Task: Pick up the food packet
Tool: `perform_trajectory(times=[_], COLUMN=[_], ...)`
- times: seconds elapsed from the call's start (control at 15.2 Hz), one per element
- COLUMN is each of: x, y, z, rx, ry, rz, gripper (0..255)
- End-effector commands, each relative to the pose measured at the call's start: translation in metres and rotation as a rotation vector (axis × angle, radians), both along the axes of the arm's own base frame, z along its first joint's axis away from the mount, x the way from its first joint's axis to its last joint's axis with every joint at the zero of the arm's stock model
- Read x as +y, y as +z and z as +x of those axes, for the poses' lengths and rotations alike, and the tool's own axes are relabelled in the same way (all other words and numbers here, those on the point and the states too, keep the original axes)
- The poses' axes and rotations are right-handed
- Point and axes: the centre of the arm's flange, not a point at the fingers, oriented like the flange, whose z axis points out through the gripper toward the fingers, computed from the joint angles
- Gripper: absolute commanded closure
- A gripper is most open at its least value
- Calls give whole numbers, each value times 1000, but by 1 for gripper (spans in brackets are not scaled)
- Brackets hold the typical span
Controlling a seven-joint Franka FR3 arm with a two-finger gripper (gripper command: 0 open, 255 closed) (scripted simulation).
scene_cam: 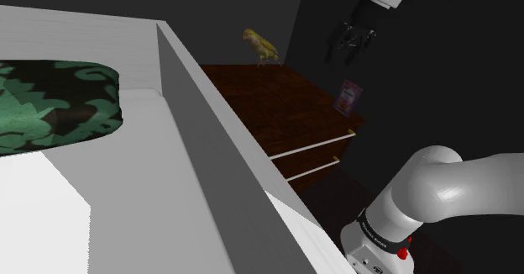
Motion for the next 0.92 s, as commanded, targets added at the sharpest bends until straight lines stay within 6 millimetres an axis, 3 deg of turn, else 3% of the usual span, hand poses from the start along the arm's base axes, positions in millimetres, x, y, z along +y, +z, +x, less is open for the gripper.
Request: perform_trajectory(times=[0.0,0.86], x=[0,-152], y=[0,-60], z=[0,41], rx=[0,32], ry=[0,-20], rz=[0,-27], gripper=[0,0])
